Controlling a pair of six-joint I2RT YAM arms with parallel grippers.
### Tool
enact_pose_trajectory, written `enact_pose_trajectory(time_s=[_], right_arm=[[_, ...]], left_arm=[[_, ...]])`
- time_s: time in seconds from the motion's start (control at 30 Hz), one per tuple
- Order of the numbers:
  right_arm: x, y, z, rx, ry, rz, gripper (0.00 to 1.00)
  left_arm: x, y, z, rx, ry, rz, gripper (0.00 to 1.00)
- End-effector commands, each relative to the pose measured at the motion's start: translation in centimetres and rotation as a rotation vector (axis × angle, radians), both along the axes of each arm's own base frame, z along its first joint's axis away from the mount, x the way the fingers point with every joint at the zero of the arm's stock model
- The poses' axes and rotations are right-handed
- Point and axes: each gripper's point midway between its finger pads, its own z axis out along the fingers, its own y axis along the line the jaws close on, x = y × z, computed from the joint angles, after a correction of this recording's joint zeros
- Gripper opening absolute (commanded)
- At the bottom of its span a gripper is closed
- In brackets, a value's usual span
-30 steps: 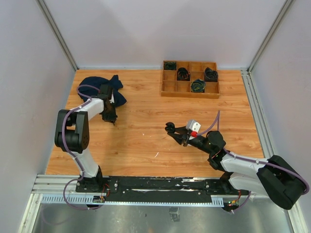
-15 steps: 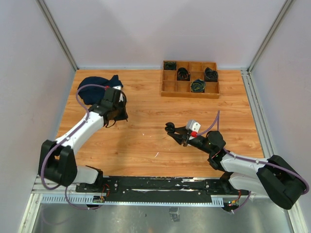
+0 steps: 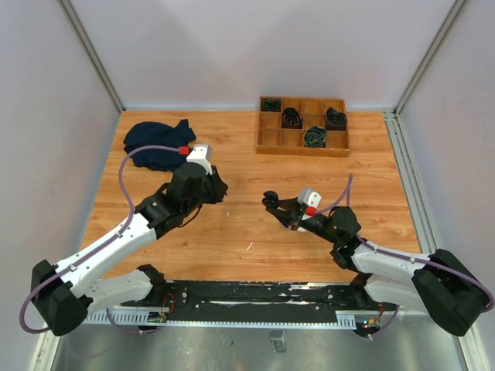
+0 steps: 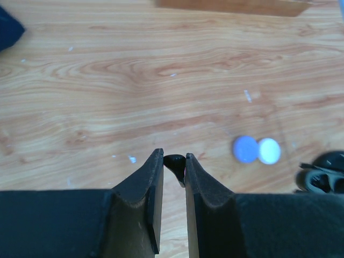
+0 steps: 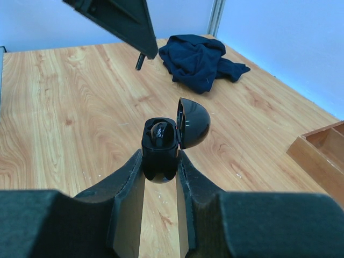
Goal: Insert the wireless bluetooth earbuds into the charging case
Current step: Place the earbud in the charging case.
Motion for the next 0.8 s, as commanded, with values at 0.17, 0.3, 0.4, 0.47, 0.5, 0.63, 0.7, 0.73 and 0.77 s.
enact_pose_trajectory(time_s=[0.17, 0.3, 0.4, 0.47, 0.5, 0.63, 0.7, 0.73, 0.77], right_arm=[[0.7, 0.1, 4.4, 0.089, -0.064, -0.020, 0.05], [0.7, 0.2, 4.7, 0.091, -0.068, -0.018, 0.05], [0.7, 0.2, 4.8, 0.093, -0.067, -0.016, 0.05], [0.7, 0.3, 4.8, 0.093, -0.067, -0.014, 0.05], [0.7, 0.3, 4.9, 0.094, -0.068, -0.013, 0.05], [0.8, 0.3, 4.8, 0.092, -0.069, -0.018, 0.05], [0.8, 0.3, 4.9, 0.096, -0.070, -0.015, 0.05], [0.8, 0.3, 5.0, 0.097, -0.072, -0.015, 0.05], [0.8, 0.4, 5.1, 0.098, -0.073, -0.014, 0.05]], left_arm=[[-1.9, -5.1, 6.2, -0.182, -0.267, -0.081, 0.19], [-3.0, -6.8, 7.6, -0.209, -0.328, -0.120, 0.19], [-3.5, -7.6, 8.3, -0.228, -0.368, -0.143, 0.18], [-3.9, -8.1, 8.7, -0.250, -0.387, -0.161, 0.18], [-4.0, -8.3, 9.0, -0.259, -0.396, -0.170, 0.18], [-4.5, -9.3, 9.2, -0.257, -0.419, -0.197, 0.18], [-4.5, -9.7, 9.0, -0.242, -0.420, -0.201, 0.18], [-4.5, -9.9, 8.9, -0.239, -0.421, -0.205, 0.18], [-4.7, -10.2, 8.9, -0.243, -0.423, -0.212, 0.18]])
